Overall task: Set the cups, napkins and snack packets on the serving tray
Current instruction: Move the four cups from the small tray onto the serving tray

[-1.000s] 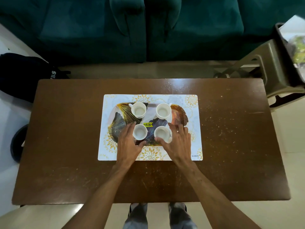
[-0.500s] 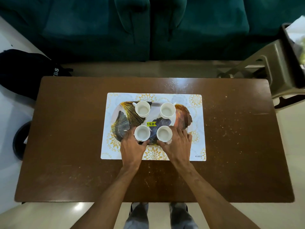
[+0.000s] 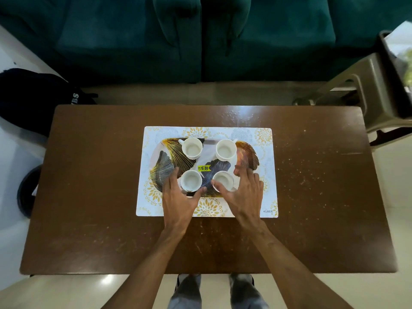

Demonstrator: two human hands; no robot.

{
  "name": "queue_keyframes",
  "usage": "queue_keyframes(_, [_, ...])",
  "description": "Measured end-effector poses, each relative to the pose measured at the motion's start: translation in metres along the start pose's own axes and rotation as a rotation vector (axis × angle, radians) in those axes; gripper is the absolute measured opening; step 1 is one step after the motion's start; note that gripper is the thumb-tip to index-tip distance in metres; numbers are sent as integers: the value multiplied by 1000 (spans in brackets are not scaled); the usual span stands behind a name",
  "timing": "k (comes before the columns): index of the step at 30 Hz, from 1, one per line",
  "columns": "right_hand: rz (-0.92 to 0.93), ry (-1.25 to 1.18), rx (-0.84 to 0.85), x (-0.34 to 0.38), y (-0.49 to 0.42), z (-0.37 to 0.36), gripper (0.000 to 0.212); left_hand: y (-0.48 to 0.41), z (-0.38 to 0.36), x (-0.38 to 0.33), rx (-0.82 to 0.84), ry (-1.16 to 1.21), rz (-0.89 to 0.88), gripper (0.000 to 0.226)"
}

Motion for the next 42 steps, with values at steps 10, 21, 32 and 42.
queue_keyframes(10, [-51, -106, -1, 30, -69, -10, 84, -70, -4, -33, 2, -69, -72, 81])
queue_keyframes(21, [74, -90, 59, 25, -81, -14, 70, -97, -13, -30, 68, -142, -159, 72])
queue_keyframes(32, [40, -214, 14, 27, -82, -19, 52, -101, -12, -27, 104, -179, -213, 74])
queue_keyframes(42, [46, -228, 9, 26, -83, -22, 56, -102, -11, -28, 99, -108, -192, 84])
Point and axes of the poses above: each hand's wrist, its own y-axis away from the middle knuckle, its own z-axis out of the back of the hand, x = y × z, the point moved 1 cm from there along -y, towards the middle knuckle, and after that the axes turned 3 degrees about -z, right-handed, at the moved point
